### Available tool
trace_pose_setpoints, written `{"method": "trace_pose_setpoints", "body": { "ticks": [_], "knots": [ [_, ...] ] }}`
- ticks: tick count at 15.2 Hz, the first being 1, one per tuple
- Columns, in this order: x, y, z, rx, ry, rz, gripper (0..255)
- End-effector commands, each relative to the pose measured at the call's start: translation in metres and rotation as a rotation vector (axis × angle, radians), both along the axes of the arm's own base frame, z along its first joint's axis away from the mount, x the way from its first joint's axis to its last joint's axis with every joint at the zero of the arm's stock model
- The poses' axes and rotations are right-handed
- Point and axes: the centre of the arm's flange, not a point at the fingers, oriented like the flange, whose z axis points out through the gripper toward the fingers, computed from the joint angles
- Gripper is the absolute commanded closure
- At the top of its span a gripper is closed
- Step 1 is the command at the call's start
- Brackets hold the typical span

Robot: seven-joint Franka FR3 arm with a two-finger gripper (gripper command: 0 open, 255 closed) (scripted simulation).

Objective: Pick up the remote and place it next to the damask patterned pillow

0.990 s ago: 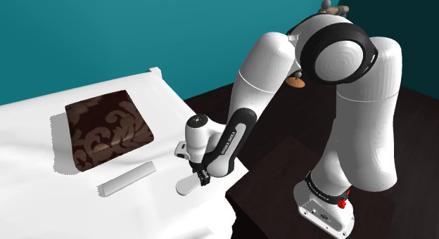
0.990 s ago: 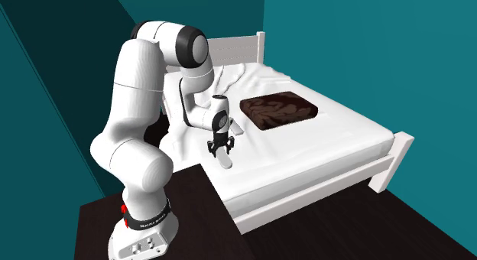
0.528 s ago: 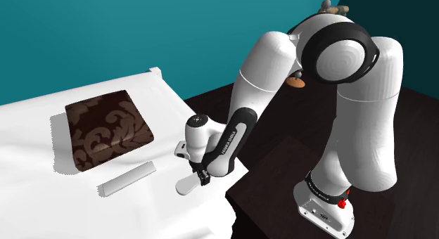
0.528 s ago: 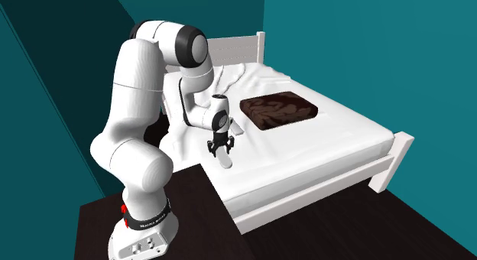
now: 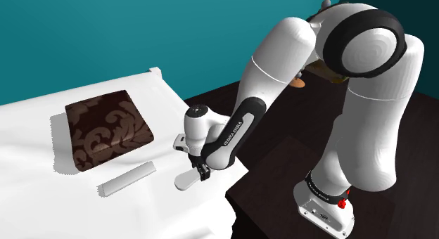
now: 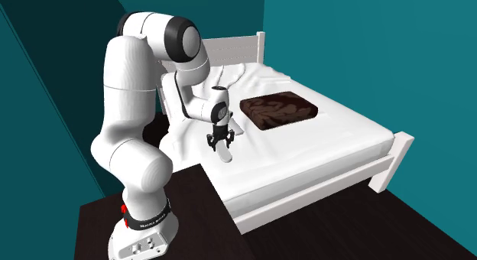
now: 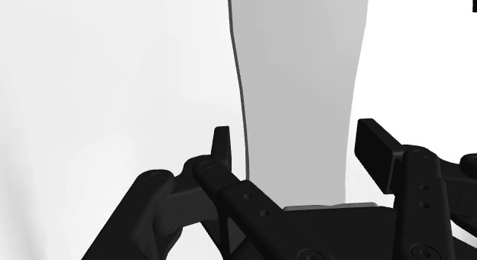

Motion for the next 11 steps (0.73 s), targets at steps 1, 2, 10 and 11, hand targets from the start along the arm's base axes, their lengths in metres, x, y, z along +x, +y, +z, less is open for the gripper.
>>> {"method": "trace_pose_setpoints", "body": {
  "ticks": [1,2,10,11],
  "knots": [
    [-0.001,0.000,0.011,0.000,0.000,0.000,255],
    [-0.001,0.000,0.016,0.000,0.000,0.000,255],
    [-0.001,0.000,0.058,0.000,0.000,0.000,255],
    [-0.001,0.000,0.064,0.000,0.000,0.000,255]
  ]
}}
